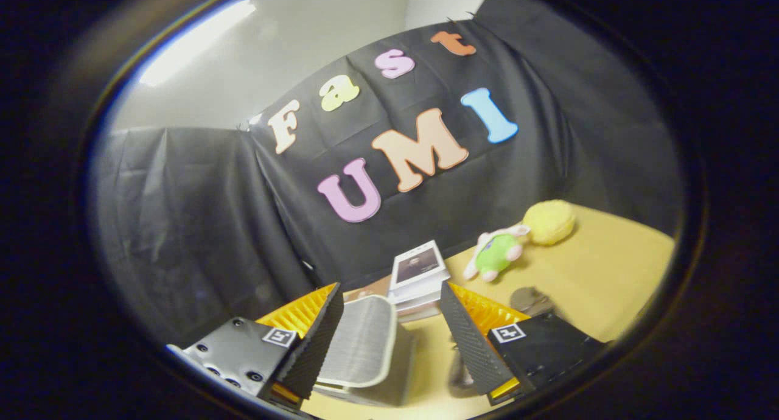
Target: Open the storage box then place both shoes into the box .Put the left shoe in first, then the right shoe, with the right side of both shoes facing outward in a uniform manner.
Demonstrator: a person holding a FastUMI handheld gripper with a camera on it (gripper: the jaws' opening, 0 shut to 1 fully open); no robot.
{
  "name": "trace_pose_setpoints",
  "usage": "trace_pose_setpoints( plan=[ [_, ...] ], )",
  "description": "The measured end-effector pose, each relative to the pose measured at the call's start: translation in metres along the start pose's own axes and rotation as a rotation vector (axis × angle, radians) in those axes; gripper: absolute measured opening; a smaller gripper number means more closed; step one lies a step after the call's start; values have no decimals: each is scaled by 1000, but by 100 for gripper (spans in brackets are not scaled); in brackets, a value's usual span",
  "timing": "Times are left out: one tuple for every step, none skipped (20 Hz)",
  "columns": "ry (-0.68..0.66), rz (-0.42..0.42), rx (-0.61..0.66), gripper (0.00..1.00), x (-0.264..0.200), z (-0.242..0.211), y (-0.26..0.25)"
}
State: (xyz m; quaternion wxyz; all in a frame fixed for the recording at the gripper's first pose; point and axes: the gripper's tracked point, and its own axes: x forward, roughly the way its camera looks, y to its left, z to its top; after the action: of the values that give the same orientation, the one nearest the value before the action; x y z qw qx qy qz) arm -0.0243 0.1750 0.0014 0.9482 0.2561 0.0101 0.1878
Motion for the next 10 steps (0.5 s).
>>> trace_pose_setpoints(
  plan=[
    [14, 17, 47, 99, 0, -10, 8],
    [29, 30, 91, 99, 4, -21, 13],
    [40, 40, 140, 99, 5, -32, 18],
    [51, 46, 196, 99, 3, -42, 22],
    [61, 40, 256, 99, 4, -53, 24],
    [71, 29, 312, 99, 4, -65, 24],
    [81, 11, 361, 99, 5, -77, 23],
    [90, -8, 408, 99, 7, -89, 21],
    [93, -26, 452, 99, 9, -99, 18],
    [93, -48, 499, 99, 9, -108, 15]
  ],
)
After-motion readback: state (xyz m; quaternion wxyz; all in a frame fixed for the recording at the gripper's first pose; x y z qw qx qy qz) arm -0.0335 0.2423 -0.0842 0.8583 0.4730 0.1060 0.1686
